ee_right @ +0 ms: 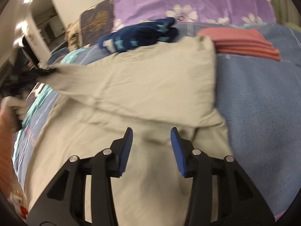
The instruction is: Fold small clothes
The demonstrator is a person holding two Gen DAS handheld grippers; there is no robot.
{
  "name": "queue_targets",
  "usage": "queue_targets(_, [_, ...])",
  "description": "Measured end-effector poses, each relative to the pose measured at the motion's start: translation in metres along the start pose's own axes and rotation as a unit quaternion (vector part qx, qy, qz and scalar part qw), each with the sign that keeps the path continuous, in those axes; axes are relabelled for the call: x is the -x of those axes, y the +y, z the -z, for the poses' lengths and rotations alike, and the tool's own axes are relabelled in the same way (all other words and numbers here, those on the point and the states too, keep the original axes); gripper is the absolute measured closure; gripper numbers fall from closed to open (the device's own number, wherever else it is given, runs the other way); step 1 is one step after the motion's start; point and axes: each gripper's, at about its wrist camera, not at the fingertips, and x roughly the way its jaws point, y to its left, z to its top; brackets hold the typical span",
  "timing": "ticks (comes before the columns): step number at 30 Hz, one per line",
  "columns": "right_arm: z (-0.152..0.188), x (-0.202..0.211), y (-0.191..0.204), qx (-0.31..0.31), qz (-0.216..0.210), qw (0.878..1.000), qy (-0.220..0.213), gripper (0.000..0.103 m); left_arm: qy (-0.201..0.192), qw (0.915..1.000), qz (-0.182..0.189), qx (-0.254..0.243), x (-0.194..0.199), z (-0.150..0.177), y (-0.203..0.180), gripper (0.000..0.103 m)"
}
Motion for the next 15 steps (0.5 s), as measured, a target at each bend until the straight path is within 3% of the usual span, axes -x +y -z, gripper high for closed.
queue_targets(2, [0.000,0.014,0.003,0.005,-0.021,1.000,-0.002,0.060,0.027,0.9992,-0.027,0.004,-0.018,0.012,0.013,0.085])
queue_targets(5, [-0.014,0.038,-0.012,-0.005,-0.026,0.999,-0.026,0.060,0.001,0.9995,-0.021,0.025,-0.007,0.018,0.020,0.083])
queue_targets(8, [-0.041,0.044,-0.051,-0.055,0.002,0.998,-0.042,0.060,-0.042,0.9980,-0.044,-0.014,0.016,0.011,-0.008,0.081])
queue_targets(11, [-0.073,0.030,-0.096,-0.124,0.017,0.991,-0.042,0.075,-0.071,0.9953,0.009,-0.065,0.028,0.002,-0.058,0.077])
queue_targets(15, [-0.107,0.002,-0.120,-0.149,0.003,0.988,-0.035,0.077,-0.050,0.9880,0.082,-0.121,0.004,0.004,-0.124,0.067])
